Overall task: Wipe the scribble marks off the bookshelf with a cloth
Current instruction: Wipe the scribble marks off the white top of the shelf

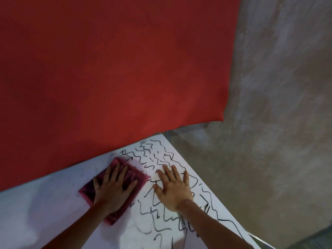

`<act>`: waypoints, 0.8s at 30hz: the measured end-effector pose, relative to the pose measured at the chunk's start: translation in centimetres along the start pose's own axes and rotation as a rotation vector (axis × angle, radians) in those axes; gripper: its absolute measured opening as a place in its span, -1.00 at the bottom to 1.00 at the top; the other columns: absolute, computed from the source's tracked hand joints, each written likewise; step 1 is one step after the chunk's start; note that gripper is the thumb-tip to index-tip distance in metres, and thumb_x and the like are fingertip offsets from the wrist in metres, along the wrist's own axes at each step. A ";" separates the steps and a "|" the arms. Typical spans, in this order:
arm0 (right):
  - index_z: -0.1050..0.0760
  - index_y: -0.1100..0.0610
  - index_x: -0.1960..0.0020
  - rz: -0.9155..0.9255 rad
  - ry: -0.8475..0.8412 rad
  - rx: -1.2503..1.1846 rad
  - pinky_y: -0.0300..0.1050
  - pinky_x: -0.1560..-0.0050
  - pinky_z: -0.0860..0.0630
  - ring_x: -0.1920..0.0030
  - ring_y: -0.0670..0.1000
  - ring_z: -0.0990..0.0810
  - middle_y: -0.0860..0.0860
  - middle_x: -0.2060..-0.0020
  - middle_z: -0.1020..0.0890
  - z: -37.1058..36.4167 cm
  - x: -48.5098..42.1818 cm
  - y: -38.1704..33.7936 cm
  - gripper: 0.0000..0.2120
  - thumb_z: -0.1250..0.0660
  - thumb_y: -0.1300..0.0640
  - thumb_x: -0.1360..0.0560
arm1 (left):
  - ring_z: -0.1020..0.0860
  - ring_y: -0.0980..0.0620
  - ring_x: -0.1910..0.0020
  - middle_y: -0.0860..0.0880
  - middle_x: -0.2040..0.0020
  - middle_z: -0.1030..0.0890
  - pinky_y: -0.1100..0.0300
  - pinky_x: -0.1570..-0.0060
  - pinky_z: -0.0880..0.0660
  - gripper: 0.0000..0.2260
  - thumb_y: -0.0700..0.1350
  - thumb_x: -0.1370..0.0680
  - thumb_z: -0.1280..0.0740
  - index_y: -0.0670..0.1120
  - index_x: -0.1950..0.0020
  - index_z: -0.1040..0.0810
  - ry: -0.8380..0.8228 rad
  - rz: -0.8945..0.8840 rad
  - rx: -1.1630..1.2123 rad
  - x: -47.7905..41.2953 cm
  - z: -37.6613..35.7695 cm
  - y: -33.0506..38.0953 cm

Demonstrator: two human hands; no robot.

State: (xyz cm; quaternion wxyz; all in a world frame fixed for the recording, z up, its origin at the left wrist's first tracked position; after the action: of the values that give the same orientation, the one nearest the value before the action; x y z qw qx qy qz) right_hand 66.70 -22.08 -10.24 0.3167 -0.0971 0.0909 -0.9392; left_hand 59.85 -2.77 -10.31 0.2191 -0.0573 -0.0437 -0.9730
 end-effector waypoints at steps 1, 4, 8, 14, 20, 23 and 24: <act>0.13 -0.04 -0.57 0.000 -0.003 0.009 0.18 -0.41 0.40 -0.53 0.01 0.30 -0.07 -0.55 0.19 0.0 0.0 -0.1 -0.42 0.15 -0.22 -0.61 | 0.24 0.03 -0.54 0.07 -0.56 0.27 -0.22 -0.44 0.16 0.03 0.50 -0.15 0.52 0.10 -0.56 0.21 -0.009 -0.031 -0.006 1.1 -0.1 -0.1; 0.14 -0.04 -0.57 -0.009 -0.002 0.018 0.18 -0.41 0.39 -0.53 0.02 0.30 -0.07 -0.55 0.19 -0.2 0.0 -0.2 -0.41 0.17 -0.23 -0.61 | 0.28 0.04 -0.53 0.10 -0.46 0.39 -0.22 -0.43 0.19 0.16 0.50 0.00 0.68 0.07 -0.55 0.27 -0.023 -0.085 -0.040 2.2 -0.4 -0.7; 0.15 -0.05 -0.57 0.006 0.021 0.011 0.16 -0.40 0.40 -0.52 0.02 0.32 -0.08 -0.54 0.21 -0.3 -0.1 -0.3 -0.15 0.50 -0.38 -0.36 | 0.26 0.06 -0.53 0.08 -0.56 0.26 -0.23 -0.43 0.18 0.17 0.52 0.00 0.65 0.14 -0.56 0.18 -0.020 -0.130 -0.053 0.4 0.0 -1.0; -0.18 -0.10 -0.51 -0.017 0.147 0.061 0.10 -0.42 0.34 -0.53 -0.01 0.02 -0.12 -0.52 -0.05 -0.7 -0.3 -0.1 -0.29 0.36 -0.31 -0.51 | 0.19 0.07 -0.54 0.11 -0.57 0.19 -0.18 -0.45 0.11 -0.01 0.47 -0.13 0.41 0.18 -0.56 0.16 -0.007 -0.089 -0.067 -5.0 1.2 -1.7; -0.62 -0.15 -0.12 -0.044 0.108 0.074 0.17 -0.31 0.06 -0.14 -0.01 -0.63 -0.13 -0.16 -0.62 -2.0 -1.7 -0.2 -0.48 0.08 -0.25 -0.55 | -0.07 -0.01 -0.53 0.10 -0.57 -0.03 -0.11 -0.43 -0.04 -0.24 0.48 -0.44 0.16 0.16 -0.57 0.14 0.008 0.008 -0.038 -10.3 1.7 -2.0; -0.40 -0.15 -0.39 -0.077 0.087 0.027 0.13 -0.39 0.24 -0.43 0.06 -0.36 -0.12 -0.43 -0.37 -0.3 -1.4 -0.3 -0.29 0.32 -0.31 -0.50 | -0.05 -0.02 -0.53 0.10 -0.58 -0.02 -0.12 -0.44 -0.03 -0.34 0.38 -0.55 0.09 0.14 -0.57 0.14 0.045 0.010 -0.043 -9.7 1.8 -1.4; -0.17 -0.14 -0.51 -0.027 0.100 0.045 0.12 -0.39 0.35 -0.54 0.06 -0.07 -0.12 -0.53 -0.11 -0.1 -1.2 -0.4 -0.21 0.42 -0.34 -0.41 | -0.01 -0.02 -0.54 0.10 -0.58 0.01 -0.13 -0.45 -0.01 -0.35 0.37 -0.55 0.11 0.14 -0.57 0.16 0.053 0.015 -0.037 -8.9 1.7 -1.2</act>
State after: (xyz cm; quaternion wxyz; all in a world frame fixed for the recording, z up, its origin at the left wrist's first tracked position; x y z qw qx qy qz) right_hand 67.37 -20.98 -10.42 0.3009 -0.0440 0.0841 -0.9489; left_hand 67.50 2.24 -9.82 0.2266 -0.0357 -0.0192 -0.9732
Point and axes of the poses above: each hand's wrist, its own x-axis away from the middle knuckle, its own z-axis out of the back of the hand, y = z × x, the point moved 2 cm from there along -x, towards the middle knuckle
